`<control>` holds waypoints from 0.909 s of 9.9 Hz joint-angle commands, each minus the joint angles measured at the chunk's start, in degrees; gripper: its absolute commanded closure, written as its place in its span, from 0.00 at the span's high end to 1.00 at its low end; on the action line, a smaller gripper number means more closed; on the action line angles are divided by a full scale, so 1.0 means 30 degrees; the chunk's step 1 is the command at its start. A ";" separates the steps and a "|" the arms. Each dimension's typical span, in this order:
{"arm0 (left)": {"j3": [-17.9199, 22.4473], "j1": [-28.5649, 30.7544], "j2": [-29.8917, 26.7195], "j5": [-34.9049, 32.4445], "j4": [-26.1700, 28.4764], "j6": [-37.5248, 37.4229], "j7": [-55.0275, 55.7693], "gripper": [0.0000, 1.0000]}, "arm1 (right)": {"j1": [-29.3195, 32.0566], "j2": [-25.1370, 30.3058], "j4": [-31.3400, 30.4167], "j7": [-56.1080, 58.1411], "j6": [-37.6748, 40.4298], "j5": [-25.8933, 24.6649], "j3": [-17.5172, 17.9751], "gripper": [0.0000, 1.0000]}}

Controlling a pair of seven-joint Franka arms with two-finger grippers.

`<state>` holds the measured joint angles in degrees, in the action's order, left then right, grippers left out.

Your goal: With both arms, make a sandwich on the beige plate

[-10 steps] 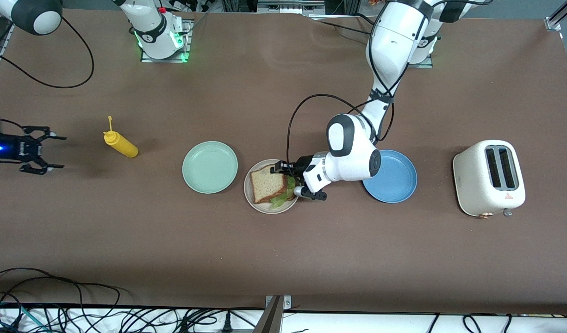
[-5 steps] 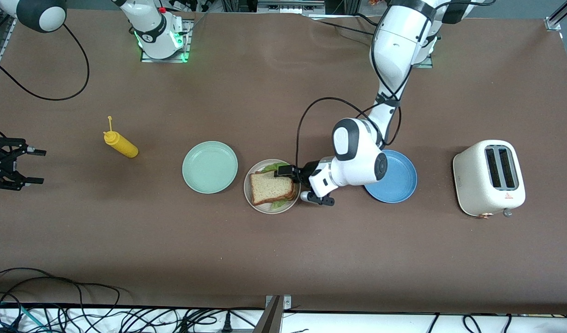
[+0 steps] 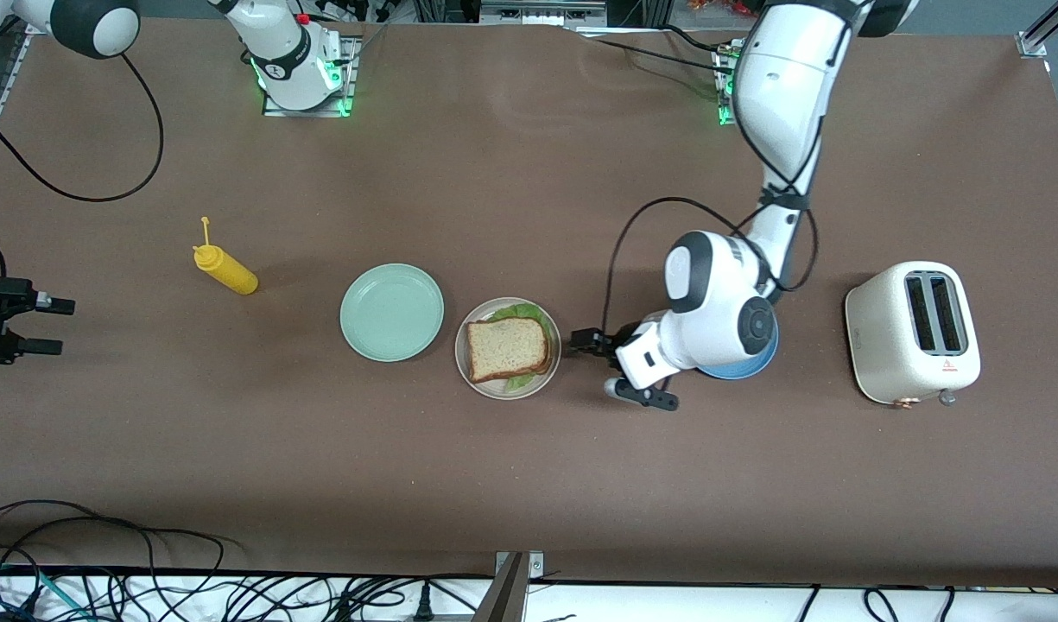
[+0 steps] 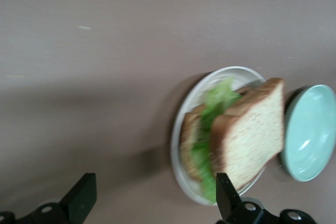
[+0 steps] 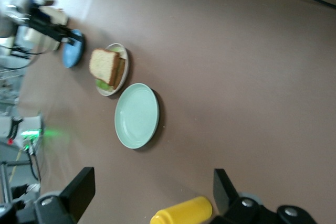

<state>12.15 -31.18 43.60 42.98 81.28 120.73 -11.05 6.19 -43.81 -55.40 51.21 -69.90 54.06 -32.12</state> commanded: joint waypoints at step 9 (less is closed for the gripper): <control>0.0138 0.5763 -0.4420 -1.2975 0.0125 -0.7719 0.0342 1.00 | -0.2003 0.1977 0.0039 -0.7812 -0.1428 -0.4424 -0.0279 1.00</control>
<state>12.78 -14.66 33.18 7.21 81.14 100.15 -10.61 1.09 -38.75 -55.00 28.94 -73.93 42.31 -32.85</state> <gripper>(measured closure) 0.000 0.000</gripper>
